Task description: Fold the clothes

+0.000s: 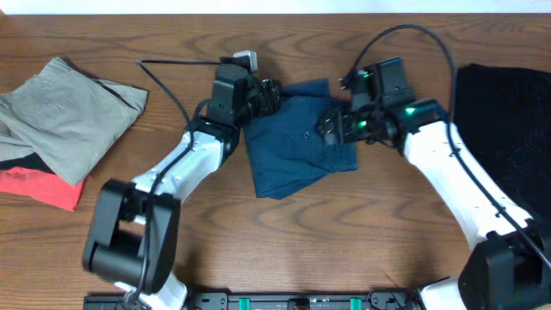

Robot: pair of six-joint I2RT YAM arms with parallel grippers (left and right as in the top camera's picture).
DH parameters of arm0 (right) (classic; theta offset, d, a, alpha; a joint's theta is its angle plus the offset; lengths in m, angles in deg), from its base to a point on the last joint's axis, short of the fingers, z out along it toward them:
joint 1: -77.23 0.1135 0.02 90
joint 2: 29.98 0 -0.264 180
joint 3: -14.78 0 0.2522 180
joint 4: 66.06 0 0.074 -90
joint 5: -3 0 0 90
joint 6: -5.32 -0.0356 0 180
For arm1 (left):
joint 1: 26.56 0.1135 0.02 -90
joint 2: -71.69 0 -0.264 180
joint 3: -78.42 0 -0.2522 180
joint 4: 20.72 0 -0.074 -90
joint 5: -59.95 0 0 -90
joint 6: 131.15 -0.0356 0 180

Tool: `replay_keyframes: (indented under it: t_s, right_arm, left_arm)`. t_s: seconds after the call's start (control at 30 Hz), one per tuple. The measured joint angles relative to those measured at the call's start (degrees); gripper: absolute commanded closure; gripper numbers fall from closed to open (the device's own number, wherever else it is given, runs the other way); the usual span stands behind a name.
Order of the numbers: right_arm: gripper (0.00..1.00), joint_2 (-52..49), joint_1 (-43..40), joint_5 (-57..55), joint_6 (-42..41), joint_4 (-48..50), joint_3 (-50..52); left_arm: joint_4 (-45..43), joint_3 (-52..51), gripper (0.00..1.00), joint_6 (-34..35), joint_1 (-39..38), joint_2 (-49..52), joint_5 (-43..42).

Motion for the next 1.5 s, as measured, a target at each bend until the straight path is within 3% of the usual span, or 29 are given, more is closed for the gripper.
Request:
replay_keyframes:
  t_s: [0.33, 0.43, 0.57, 0.7, 0.87, 0.9, 0.93, 0.97, 1.0, 1.23, 1.5]
  right_arm:
    - [0.03, -7.21, 7.26, 2.29, 0.55, -1.62, 3.74]
    - [0.03, -11.13, 7.54, -0.02, 0.7, -1.4, 5.01]
    - [0.01, -14.29, 7.37, -4.87, 0.76, 1.79, 5.16]
    - [0.01, -15.5, 5.31, -12.9, 0.96, 12.59, 5.18]
    - [0.01, -16.11, 1.9, -19.93, 3.52, 20.92, 4.7]
    - [0.01, -16.11, 1.38, -20.57, 3.93, 20.79, 4.42]
    - [0.01, -16.04, 1.11, -21.31, 4.17, 20.33, 4.11]
    - [0.01, -15.76, 0.96, -21.75, 4.39, 19.78, 4.04]
    - [0.01, -15.5, 1.01, -21.97, 4.61, 19.3, 4.04]
    - [0.01, -9.38, 1.31, -22.88, 4.39, 11.61, 3.76]
    - [0.01, -5.92, 1.31, -23.02, 3.54, 5.73, 3.43]
  left_arm:
    - [5.2, 0.48, 0.44, -5.33, 0.46, 9.94, 2.21]
    - [13.27, 2.43, 0.64, -6.01, 1.29, 9.33, 2.34]
    - [24.79, 3.72, 0.71, -6.93, 2.43, 7.72, 1.4]
    - [36.33, 4.2, 0.71, -6.99, 3.06, 5.88, -2.05]
    - [45.48, 2.58, 0.56, -7.39, 2.69, 2.97, -6.21]
    - [46.18, 1.75, 0.46, -7.69, 2.71, 1.86, -6.38]
    - [46.21, 0.87, 0.19, -8.07, 2.71, 0.35, -6.32]
    - [45.83, 0.35, 0.06, -8.15, 2.71, -1.49, -6.1]
    - [44.92, 0.22, 0.03, -8.41, 2.71, -3.08, -5.86]
    - [31.1, 0.46, 0.02, -13.66, 2.8, -11.78, -2.23]
    - [26.18, 0.46, 0.02, -18.73, 3.45, -2.19, -1.51]
